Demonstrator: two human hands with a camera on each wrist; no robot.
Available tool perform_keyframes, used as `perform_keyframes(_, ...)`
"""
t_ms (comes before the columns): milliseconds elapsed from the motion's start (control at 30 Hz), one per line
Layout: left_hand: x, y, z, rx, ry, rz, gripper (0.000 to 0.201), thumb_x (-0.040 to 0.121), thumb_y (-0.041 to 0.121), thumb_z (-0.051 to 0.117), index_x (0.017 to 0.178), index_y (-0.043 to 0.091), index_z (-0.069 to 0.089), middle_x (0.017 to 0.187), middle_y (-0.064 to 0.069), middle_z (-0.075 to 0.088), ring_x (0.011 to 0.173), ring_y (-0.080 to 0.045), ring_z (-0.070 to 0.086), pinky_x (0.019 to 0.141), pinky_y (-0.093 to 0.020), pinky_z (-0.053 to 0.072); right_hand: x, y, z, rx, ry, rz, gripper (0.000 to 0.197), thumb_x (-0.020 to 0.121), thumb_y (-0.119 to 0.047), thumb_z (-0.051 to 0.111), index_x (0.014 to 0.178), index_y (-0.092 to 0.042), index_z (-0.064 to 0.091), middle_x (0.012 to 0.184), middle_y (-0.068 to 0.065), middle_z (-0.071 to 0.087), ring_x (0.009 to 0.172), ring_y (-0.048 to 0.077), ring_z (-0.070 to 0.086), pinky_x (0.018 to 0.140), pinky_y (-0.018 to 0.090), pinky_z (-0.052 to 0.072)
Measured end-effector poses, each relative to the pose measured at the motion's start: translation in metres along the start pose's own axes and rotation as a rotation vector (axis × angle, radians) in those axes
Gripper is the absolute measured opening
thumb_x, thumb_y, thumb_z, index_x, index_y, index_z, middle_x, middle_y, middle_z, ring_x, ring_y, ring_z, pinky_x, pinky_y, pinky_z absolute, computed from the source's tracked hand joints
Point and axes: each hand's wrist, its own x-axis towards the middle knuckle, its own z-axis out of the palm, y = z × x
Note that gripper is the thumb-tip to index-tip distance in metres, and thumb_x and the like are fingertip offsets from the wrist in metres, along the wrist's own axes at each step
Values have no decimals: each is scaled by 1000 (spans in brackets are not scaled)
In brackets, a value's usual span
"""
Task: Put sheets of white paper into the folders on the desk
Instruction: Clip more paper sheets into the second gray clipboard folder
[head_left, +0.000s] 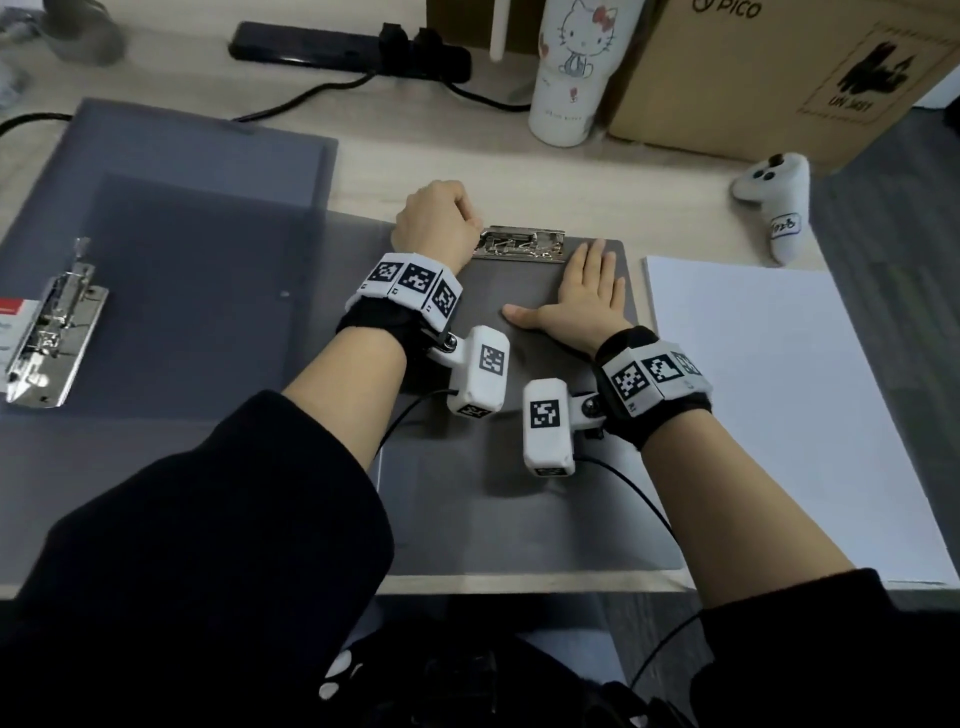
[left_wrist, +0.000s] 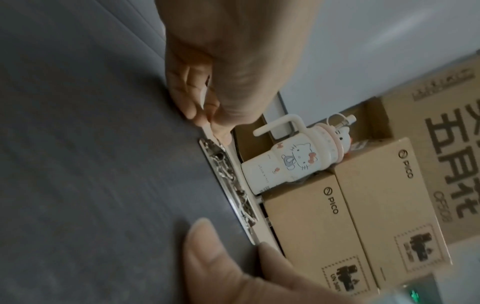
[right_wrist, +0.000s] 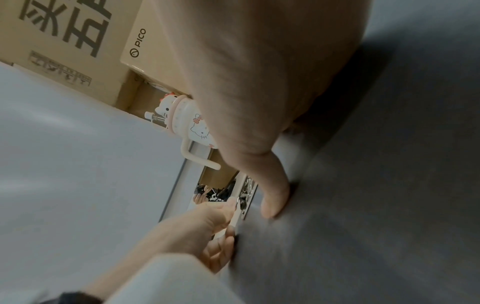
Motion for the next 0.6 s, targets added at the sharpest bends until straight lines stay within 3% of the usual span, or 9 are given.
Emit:
perform_keyframes(100, -1, 1, 3, 92, 6, 65, 3, 87, 15, 59, 87, 15, 61, 107, -7, 64, 101, -30, 58, 73, -30, 35, -1, -1, 0, -6, -6, 5, 118, 78, -63, 59, 148, -4, -15, 156, 10, -25, 145, 24, -23, 118, 40, -13)
perform_keyframes(267, 1, -1, 5, 174, -54, 122, 13, 89, 15, 55, 80, 21, 47, 104, -9, 59, 99, -32, 56, 73, -32, 32, 0, -2, 0, -10, -13, 6, 118, 78, -63, 59, 148, -5, -16, 155, 10, -26, 144, 25, -24, 117, 40, -14)
perform_keyframes(467, 3, 0, -1, 200, -170, 137, 10, 90, 16, 52, 83, 22, 48, 110, -9, 62, 104, -33, 56, 77, -32, 35, 0, -4, -2, -23, -36, 20, 117, 78, -63, 58, 148, -7, -17, 155, 10, -28, 144, 25, -26, 116, 42, -15)
perform_keyframes(533, 6, 0, -5, 164, -200, 127, 10, 90, 17, 51, 82, 21, 48, 105, -7, 62, 103, -32, 57, 80, -32, 38, -1, -4, -2, -25, -40, 25, 117, 78, -63, 58, 148, -7, -17, 155, 9, -28, 143, 24, -26, 116, 42, -15)
perform_keyframes(600, 9, 0, -7, 63, -207, 97, 17, 89, 17, 52, 74, 21, 46, 87, -3, 60, 92, -33, 63, 82, -32, 48, -1, -5, -2, -28, -42, 29, 117, 78, -64, 58, 148, -7, -17, 155, 9, -28, 143, 24, -26, 117, 42, -15)
